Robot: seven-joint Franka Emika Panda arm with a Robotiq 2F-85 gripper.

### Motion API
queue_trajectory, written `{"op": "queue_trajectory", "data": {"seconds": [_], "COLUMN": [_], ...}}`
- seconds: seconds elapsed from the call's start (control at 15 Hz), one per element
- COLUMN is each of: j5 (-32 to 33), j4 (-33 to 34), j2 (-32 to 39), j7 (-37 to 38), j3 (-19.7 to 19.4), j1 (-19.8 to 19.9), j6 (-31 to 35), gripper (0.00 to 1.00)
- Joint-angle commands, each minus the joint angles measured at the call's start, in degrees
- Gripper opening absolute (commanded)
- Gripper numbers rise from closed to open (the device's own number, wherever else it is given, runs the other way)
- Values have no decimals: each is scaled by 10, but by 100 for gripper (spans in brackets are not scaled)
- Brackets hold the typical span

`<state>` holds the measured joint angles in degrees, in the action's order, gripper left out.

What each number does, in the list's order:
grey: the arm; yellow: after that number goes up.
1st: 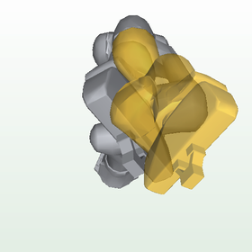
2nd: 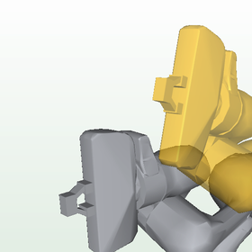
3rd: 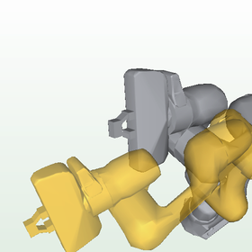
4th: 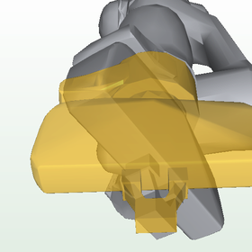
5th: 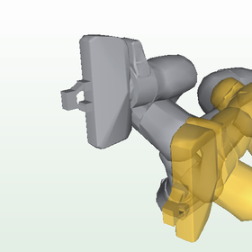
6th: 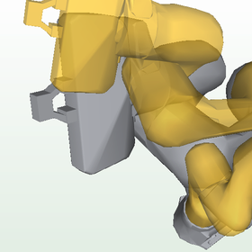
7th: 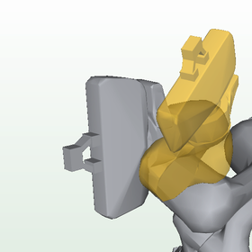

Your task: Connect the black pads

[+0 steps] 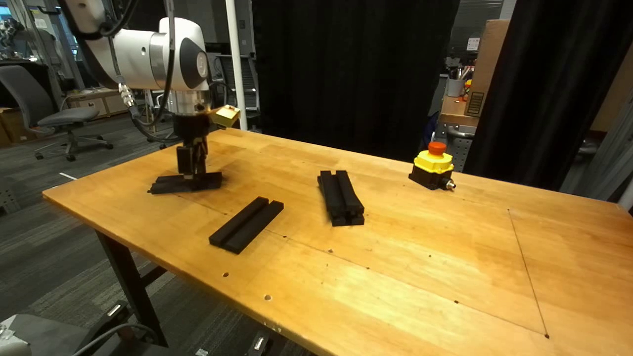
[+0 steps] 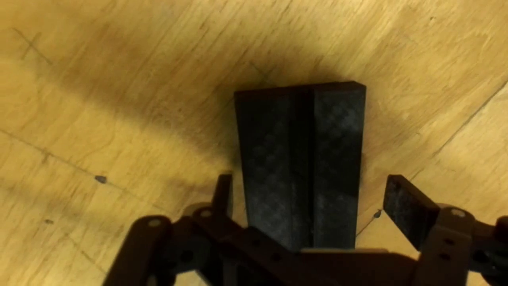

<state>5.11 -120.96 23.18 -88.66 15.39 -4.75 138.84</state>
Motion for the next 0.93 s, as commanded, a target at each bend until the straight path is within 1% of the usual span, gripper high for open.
{"op": "queue_trajectory", "data": {"seconds": [0.0,0.13,0.2,0.47,0.6,0.73,0.87], "j5": [-9,-9,-9,-12,-36,-77,-105], "j4": [13,14,16,14,9,4,3], "j2": [4,5,4,4,-6,-21,-37], "j7": [-9,-9,-9,-5,-1,0,8], "j3": [3,3,4,3,7,11,7], "j1": [-2,-2,-2,0,12,29,38], "j6": [2,4,4,12,33,52,65], "gripper": [66,50,46,46,46,46,46]}}
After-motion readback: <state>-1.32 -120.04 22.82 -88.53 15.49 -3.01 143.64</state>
